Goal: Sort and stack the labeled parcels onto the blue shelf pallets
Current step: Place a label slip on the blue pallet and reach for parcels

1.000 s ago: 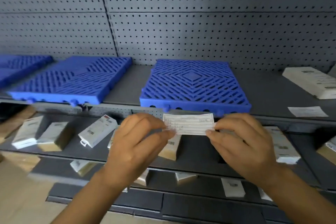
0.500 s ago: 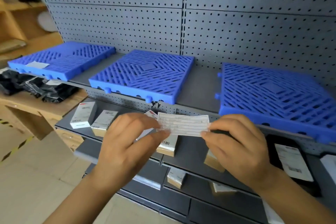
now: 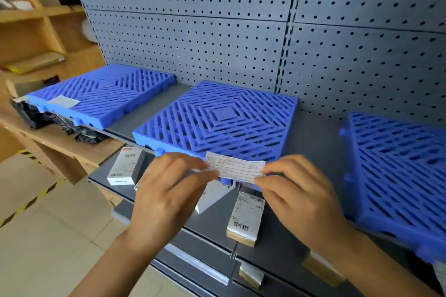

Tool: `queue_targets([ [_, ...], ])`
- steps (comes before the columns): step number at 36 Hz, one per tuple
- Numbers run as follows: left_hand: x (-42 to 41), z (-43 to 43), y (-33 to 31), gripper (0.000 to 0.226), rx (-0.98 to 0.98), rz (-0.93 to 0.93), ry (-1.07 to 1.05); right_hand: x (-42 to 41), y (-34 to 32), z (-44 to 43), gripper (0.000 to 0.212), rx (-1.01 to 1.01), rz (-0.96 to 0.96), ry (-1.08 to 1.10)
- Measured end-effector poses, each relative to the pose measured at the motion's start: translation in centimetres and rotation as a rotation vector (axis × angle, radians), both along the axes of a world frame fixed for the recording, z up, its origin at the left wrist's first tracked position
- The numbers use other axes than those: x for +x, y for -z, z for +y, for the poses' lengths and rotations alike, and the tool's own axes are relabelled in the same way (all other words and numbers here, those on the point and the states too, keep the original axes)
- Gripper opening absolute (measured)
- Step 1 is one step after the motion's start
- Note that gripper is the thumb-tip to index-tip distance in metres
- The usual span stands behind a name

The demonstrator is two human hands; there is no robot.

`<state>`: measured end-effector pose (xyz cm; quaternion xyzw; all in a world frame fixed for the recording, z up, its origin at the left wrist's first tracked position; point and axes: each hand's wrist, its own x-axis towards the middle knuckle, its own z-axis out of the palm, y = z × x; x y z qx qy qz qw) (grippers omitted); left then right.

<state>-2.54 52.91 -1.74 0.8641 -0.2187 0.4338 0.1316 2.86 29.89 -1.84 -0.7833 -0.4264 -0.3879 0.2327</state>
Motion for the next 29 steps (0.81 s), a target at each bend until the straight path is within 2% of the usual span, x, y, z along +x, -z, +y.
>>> queue_targets([
  [6, 3.2, 3.3, 0.1, 0.016, 0.028, 0.055, 0.014, 2.2, 0.1, 3.2, 0.012, -0.052, 0.056, 0.078],
  [11, 6.3, 6.4, 0.2, 0.016, 0.025, 0.085, 0.113, 3.1, -0.2, 6.2, 0.011, -0.091, 0.120, 0.179],
  [18, 8.9, 10.0, 0.6, 0.013, 0.037, 0.124, 0.287, 2.6, -0.3, 8.9, 0.024, -0.144, 0.191, 0.315],
  [29, 10.0, 11.3, 1.2, 0.013, 0.016, 0.201, 0.481, 0.7, 0.6, 10.8, 0.018, -0.032, 0.284, 0.455],
])
